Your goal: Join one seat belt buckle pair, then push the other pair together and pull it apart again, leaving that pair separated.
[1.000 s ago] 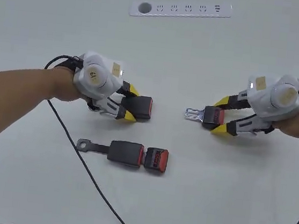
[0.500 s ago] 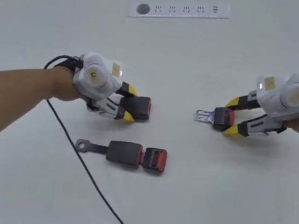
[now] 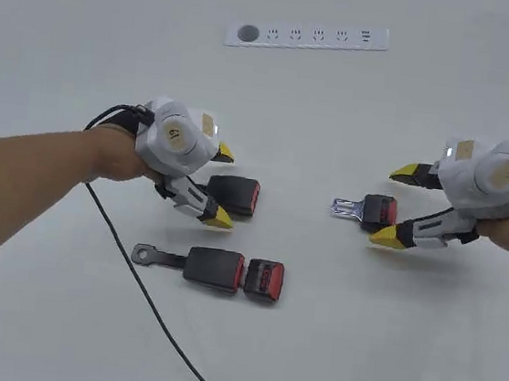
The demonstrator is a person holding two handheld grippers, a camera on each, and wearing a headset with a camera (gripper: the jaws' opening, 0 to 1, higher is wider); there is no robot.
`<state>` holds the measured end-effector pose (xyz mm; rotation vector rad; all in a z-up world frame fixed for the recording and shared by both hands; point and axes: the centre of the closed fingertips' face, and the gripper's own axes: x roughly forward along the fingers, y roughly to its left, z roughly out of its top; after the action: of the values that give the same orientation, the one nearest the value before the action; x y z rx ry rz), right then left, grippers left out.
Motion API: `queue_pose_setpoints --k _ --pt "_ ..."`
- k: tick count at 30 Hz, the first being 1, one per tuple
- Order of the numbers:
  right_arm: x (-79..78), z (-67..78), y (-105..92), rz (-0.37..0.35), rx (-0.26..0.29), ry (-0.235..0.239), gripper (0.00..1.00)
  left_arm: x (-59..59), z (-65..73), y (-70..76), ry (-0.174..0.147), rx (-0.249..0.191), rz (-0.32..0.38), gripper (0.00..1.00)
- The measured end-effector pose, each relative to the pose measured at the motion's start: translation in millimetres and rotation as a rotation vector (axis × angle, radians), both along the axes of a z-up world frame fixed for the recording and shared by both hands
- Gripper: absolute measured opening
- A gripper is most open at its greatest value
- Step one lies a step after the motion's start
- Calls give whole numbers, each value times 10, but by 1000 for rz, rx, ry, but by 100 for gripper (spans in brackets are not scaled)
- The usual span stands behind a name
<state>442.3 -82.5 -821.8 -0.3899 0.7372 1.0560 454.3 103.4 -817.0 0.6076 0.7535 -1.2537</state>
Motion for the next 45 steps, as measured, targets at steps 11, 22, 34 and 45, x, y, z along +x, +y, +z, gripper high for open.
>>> queue_pose_setpoints --k 11,22,34,45 --pt "-29 463 115 -312 153 -170 87 -96 535 330 -80 -172 374 92" --pt "-443 665 298 -321 154 -241 92 -504 918 731 -166 -301 559 99" --pt "-945 692 440 -274 144 -255 95 -961 893 1042 -197 -313 549 100" --pt "-1295 686 309 -313 129 -242 95 -1254 846 1134 -176 -327 539 100"
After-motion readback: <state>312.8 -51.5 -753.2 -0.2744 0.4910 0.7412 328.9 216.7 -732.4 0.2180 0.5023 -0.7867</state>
